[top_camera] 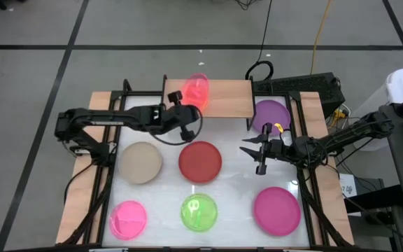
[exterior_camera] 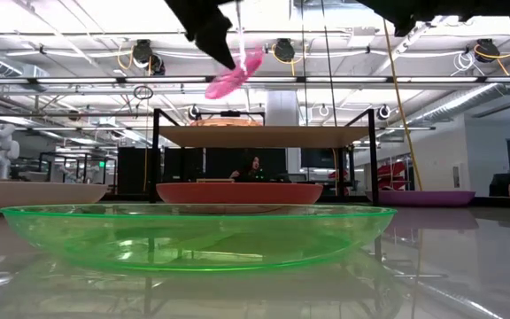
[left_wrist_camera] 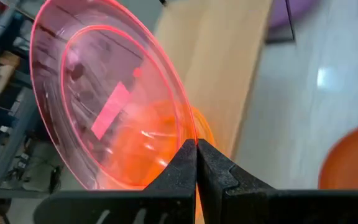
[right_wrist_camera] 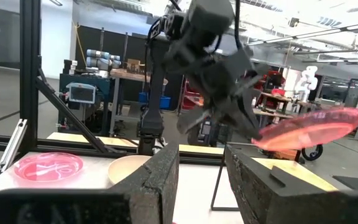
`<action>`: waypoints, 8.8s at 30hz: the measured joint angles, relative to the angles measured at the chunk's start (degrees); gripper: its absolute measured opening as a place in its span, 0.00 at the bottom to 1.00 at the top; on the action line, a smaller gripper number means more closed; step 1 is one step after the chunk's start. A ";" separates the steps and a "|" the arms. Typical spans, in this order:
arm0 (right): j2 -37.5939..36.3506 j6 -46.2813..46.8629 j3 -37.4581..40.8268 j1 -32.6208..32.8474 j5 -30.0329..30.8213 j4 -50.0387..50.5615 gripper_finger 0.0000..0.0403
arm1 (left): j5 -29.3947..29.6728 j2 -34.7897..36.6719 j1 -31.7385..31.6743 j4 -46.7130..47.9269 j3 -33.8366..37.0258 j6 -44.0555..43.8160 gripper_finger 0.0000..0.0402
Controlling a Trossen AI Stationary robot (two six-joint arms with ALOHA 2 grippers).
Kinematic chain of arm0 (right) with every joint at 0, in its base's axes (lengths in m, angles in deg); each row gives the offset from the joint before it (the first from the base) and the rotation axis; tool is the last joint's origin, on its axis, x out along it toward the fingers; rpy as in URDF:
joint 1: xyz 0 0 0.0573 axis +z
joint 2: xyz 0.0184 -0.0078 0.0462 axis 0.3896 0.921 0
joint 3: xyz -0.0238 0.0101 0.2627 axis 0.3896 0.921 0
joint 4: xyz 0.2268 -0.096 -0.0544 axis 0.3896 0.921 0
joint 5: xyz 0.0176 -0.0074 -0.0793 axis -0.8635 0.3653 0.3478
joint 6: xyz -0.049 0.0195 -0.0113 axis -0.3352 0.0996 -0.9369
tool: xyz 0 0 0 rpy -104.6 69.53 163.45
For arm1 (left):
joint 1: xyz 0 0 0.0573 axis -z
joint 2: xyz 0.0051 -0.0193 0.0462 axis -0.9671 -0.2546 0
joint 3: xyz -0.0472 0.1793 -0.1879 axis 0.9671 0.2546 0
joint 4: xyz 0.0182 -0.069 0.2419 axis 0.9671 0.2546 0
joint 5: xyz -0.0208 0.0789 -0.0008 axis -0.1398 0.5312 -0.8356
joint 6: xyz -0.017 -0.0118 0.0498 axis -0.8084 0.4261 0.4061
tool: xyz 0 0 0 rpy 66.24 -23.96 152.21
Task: Place and stack plates onto a shelf
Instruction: Stack the top small pink plate on top of the small orange plate on the shelf, then stack the small green plate on top of the small pink plate on the shelf
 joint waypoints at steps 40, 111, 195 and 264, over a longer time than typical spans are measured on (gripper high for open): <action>0.00 1.49 0.00 0.00 -0.01 0.04 0.28 | -4.51 -2.03 -2.36 6.15 0.03 0.34 0.00; 0.02 1.20 0.00 0.00 -0.01 2.82 0.28 | -18.70 39.34 0.05 -6.42 20.20 -14.54 0.21; 54.21 -22.80 -22.71 14.40 -15.01 13.31 0.28 | -18.64 44.55 0.72 -24.24 29.57 -14.95 0.21; 66.95 -40.45 -39.43 16.87 -6.02 28.99 0.26 | -18.63 44.53 0.72 -24.24 29.57 -14.95 0.21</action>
